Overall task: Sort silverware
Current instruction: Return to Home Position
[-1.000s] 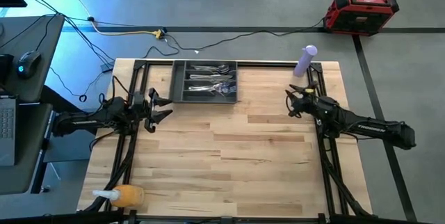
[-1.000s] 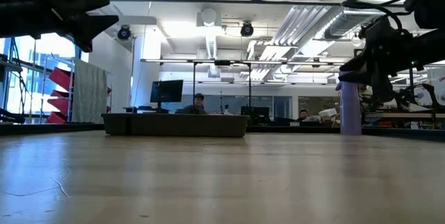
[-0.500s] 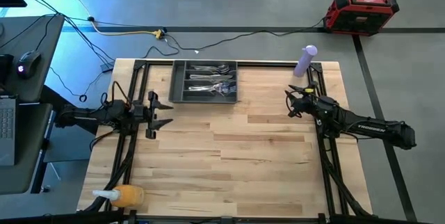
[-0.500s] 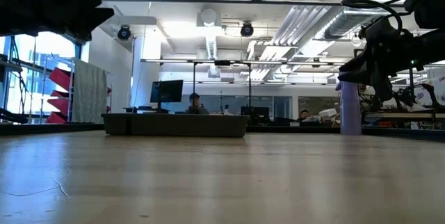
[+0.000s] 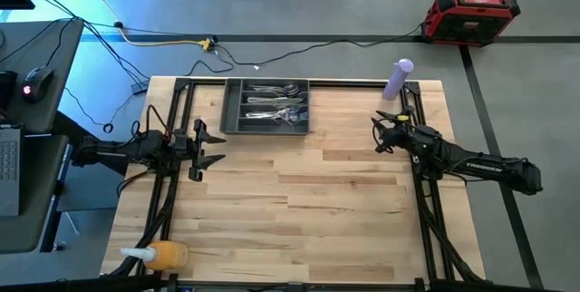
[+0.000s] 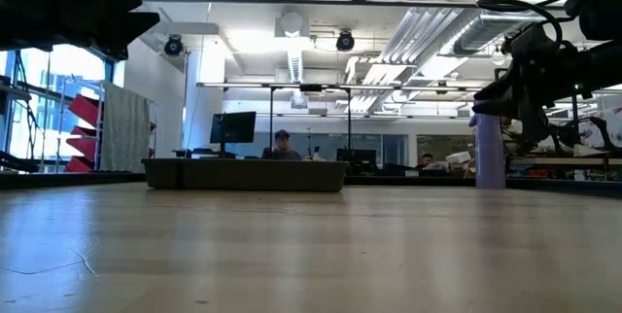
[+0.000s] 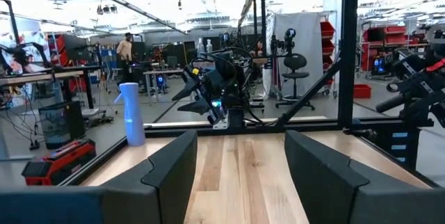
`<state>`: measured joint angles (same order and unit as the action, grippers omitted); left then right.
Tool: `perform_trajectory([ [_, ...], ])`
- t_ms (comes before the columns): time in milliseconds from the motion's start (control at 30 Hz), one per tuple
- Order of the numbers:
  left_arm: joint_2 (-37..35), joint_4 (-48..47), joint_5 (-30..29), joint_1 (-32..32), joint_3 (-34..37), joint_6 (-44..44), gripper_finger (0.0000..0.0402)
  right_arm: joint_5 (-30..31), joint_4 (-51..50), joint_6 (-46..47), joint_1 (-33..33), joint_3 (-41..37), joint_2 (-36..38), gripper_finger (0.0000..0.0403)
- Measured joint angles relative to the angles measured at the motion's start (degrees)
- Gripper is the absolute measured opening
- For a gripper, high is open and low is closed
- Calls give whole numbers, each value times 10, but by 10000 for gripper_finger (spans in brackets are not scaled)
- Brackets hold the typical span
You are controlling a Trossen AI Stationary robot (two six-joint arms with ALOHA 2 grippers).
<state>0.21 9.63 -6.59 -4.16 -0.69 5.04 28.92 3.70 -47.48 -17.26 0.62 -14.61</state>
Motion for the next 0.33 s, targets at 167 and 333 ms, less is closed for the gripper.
perform_trajectory([
  [167,0,0,0,0,0,-3,197,0,0,0,0,0,0,129],
  [333,0,0,0,0,0,-3,197,0,0,0,0,0,0,129],
])
